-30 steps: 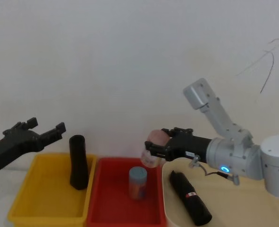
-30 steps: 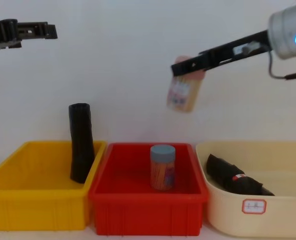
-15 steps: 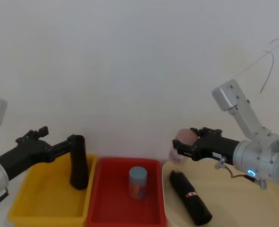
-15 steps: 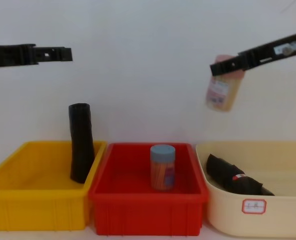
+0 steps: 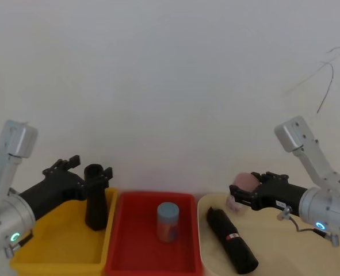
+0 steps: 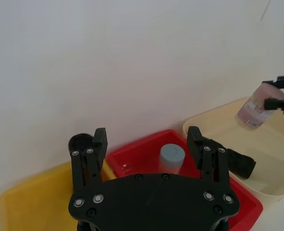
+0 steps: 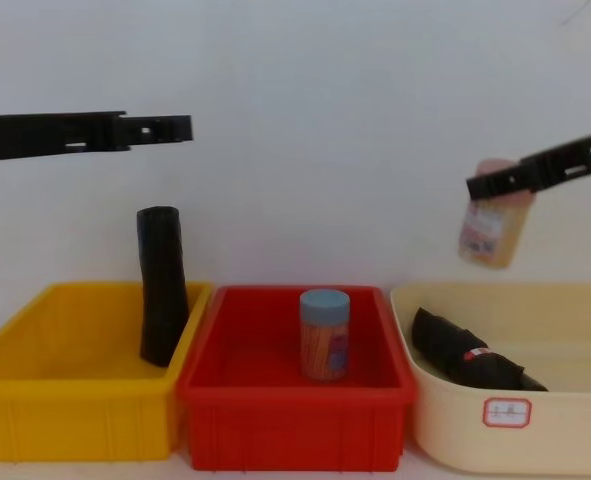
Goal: Pick up the garbage bag with the one hand and transfer it to the other hand.
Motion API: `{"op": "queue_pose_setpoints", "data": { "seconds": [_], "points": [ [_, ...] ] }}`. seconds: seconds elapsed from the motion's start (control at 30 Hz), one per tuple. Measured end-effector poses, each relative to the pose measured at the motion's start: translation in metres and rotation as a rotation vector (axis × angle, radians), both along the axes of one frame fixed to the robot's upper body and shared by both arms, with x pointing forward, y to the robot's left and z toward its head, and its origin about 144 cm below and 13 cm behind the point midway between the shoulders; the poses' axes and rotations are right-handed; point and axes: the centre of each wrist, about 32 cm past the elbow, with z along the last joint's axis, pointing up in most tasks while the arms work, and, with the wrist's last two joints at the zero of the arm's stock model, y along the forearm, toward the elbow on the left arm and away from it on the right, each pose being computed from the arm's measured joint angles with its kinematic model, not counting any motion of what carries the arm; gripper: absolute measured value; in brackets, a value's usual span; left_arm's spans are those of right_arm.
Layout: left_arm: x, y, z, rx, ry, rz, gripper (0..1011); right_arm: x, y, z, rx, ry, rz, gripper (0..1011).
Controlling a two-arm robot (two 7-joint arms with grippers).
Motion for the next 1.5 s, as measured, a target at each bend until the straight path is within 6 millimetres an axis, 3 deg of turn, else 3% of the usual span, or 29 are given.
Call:
{"op": "queue_pose_setpoints", "data": {
  "seconds": [0.73,1.13,1.5],
  "points": [
    [0.008,-0.018,-0.005,-0.001,-0.005,-0.044,1002,0.013,-0.030,-0.051,-0.019,0.134,-0.105,676],
    [0.009,-0.020,-0.006,-0.001,-0.006,-0.050,1002,0.015,-0.036,-0.061,-0.026,0.160,-0.126,990],
    [0.009,-0.021,-0.006,-0.001,-0.007,-0.052,1002,0.014,-0.037,-0.064,-0.018,0.153,-0.129,1000]
  ]
}}
